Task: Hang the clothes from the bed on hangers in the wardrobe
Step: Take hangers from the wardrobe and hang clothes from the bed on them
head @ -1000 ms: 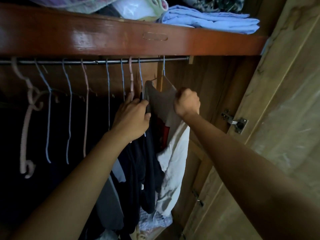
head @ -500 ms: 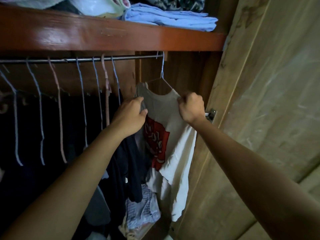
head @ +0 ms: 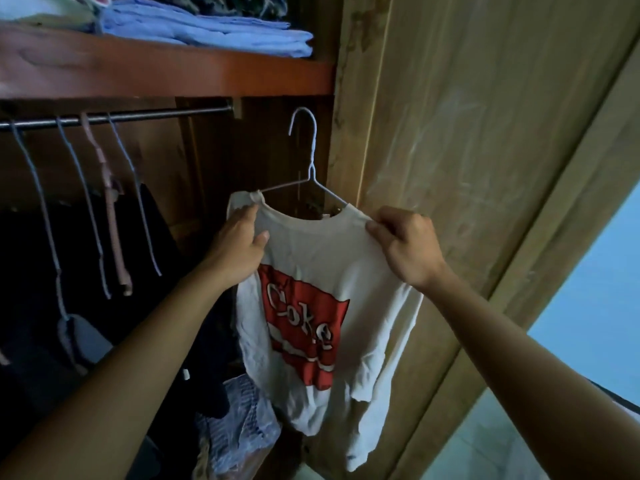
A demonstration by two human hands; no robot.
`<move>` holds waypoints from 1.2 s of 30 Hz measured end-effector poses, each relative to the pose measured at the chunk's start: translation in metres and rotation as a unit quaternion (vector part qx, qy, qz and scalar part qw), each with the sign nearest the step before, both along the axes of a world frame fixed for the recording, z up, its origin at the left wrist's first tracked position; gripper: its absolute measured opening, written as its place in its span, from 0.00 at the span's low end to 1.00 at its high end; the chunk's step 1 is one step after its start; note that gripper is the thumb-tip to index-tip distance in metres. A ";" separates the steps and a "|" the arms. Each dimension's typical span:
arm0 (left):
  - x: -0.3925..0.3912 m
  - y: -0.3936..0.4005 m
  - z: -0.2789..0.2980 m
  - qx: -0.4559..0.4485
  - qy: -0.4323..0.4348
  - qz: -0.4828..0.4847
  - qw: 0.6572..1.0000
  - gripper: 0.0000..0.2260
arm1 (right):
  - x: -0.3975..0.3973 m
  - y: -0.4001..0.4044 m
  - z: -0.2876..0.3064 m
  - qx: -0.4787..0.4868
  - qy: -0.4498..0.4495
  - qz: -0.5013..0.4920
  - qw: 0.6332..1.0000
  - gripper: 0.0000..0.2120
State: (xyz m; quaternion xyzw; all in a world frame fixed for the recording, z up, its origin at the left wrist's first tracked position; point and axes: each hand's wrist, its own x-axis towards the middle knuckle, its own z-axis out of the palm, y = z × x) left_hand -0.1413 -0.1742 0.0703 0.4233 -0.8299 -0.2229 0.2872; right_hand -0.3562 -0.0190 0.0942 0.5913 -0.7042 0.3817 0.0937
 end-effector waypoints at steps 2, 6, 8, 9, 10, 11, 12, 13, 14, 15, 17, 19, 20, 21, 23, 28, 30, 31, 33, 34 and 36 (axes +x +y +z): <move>-0.013 0.004 -0.002 -0.008 0.015 -0.008 1.000 0.28 | -0.012 0.024 0.006 -0.002 0.003 -0.005 1.000 0.09; -0.037 0.014 0.003 -0.044 0.031 -0.010 0.998 0.26 | -0.036 0.074 0.015 -0.015 -0.007 -0.018 1.000 0.12; -0.052 0.020 0.004 -0.062 0.031 -0.016 0.997 0.25 | -0.047 0.099 0.019 -0.009 -0.004 -0.023 1.000 0.11; -0.061 0.023 0.004 -0.062 0.037 -0.021 0.997 0.24 | -0.053 0.112 0.020 -0.009 -0.005 -0.026 1.000 0.11; -0.069 0.027 0.004 -0.063 0.047 -0.029 0.997 0.23 | -0.059 0.125 0.022 -0.010 -0.004 -0.028 1.000 0.11; -0.078 0.031 0.004 -0.070 0.058 -0.042 0.995 0.20 | -0.063 0.139 0.024 -0.011 -0.003 -0.032 0.999 0.11; -0.086 0.036 0.004 -0.087 0.067 -0.058 0.992 0.17 | -0.067 0.152 0.026 -0.012 -0.002 -0.036 0.999 0.12; -0.093 0.042 0.003 -0.111 0.074 -0.076 0.988 0.14 | -0.071 0.165 0.028 -0.013 -0.005 -0.037 0.999 0.12; -0.102 0.046 0.002 -0.133 0.078 -0.096 0.983 0.10 | -0.077 0.179 0.029 -0.013 -0.006 -0.042 0.999 0.11; -0.110 0.052 0.002 -0.143 0.082 -0.118 0.979 0.07 | -0.083 0.193 0.030 -0.013 -0.005 -0.050 0.999 0.11; -0.127 0.068 0.004 -0.130 0.102 -0.181 0.970 0.07 | -0.098 0.220 0.030 -0.012 0.028 -0.080 0.996 0.09; -0.147 0.090 0.006 -0.097 0.137 -0.253 0.953 0.09 | -0.112 0.247 0.029 0.000 0.078 -0.124 0.989 0.08; -0.157 0.102 0.007 -0.080 0.153 -0.281 0.944 0.09 | -0.118 0.259 0.028 0.004 0.096 -0.144 0.985 0.08; -0.167 0.114 0.007 -0.065 0.163 -0.303 0.937 0.09 | -0.123 0.271 0.027 0.007 0.103 -0.161 0.981 0.08; -0.186 0.135 0.007 -0.048 0.176 -0.342 0.922 0.10 | -0.129 0.295 0.024 0.014 0.095 -0.193 0.976 0.08; -0.229 0.172 0.009 -0.009 0.203 -0.440 0.875 0.10 | -0.122 0.346 0.019 0.026 0.033 -0.271 0.962 0.08; -0.243 0.188 0.012 0.002 0.207 -0.482 0.851 0.10 | -0.111 0.362 0.020 0.031 0.012 -0.301 0.953 0.07; -0.249 0.196 0.014 0.007 0.210 -0.501 0.839 0.10 | -0.104 0.370 0.020 0.033 0.004 -0.316 0.948 0.08; -0.259 0.210 0.016 0.007 0.214 -0.532 0.820 0.11 | -0.088 0.385 0.020 0.029 -0.009 -0.349 0.937 0.09; -0.263 0.216 0.018 0.008 0.215 -0.543 0.812 0.11 | -0.080 0.393 0.019 0.022 -0.014 -0.365 0.931 0.09; -0.267 0.228 0.021 0.010 0.220 -0.558 0.800 0.12 | -0.063 0.405 0.018 0.001 -0.023 -0.393 0.919 0.08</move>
